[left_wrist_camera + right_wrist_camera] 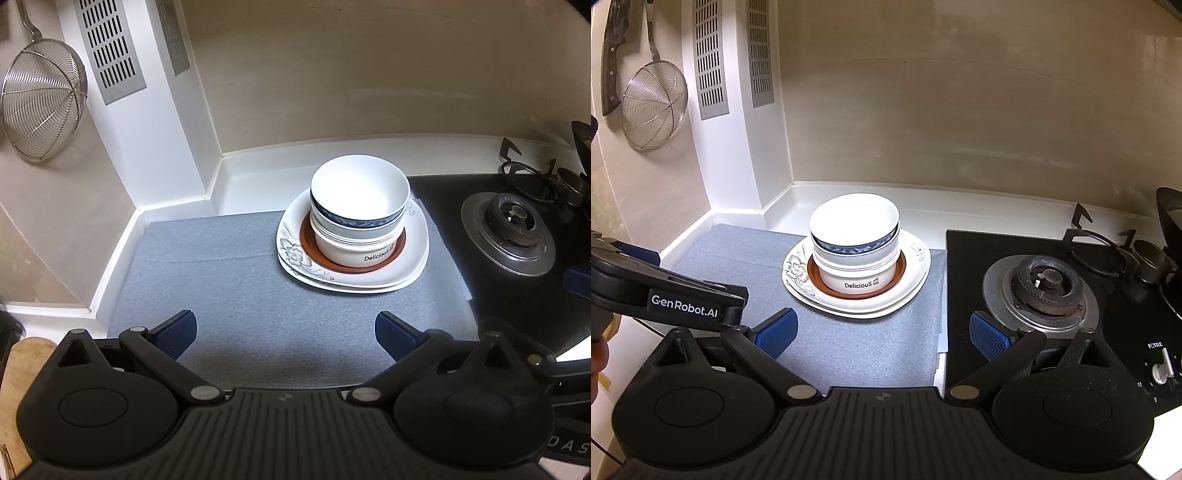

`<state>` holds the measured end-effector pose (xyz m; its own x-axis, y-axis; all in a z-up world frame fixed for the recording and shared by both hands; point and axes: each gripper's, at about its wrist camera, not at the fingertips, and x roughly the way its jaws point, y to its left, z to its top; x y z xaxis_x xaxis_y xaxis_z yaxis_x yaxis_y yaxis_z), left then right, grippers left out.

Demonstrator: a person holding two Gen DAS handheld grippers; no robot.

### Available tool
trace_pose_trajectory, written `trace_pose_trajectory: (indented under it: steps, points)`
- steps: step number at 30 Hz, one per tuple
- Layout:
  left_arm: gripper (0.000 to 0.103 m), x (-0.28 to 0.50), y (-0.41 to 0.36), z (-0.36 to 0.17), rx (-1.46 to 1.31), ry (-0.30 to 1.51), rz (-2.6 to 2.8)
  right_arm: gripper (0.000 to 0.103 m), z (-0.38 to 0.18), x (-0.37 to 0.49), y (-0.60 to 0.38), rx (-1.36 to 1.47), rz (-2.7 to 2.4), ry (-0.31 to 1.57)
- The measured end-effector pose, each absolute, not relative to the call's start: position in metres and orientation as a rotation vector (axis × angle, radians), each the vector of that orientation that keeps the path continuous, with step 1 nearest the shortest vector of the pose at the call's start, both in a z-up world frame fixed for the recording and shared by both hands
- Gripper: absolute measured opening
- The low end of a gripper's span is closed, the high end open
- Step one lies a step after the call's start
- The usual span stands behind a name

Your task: Organize plates and bowls

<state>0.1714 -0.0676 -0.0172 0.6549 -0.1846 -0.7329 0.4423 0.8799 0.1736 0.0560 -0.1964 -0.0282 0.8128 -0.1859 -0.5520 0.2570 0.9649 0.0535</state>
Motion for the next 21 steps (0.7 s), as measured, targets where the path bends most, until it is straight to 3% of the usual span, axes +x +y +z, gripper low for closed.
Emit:
trace_pose_trajectory:
  steps: [21]
  points:
    - [0.103,0.1687,-0.0745,-0.0163,0.368,0.768,-0.374,0.100,-0.0268,0.0567,-0.2001,0.129,-0.243,0.573]
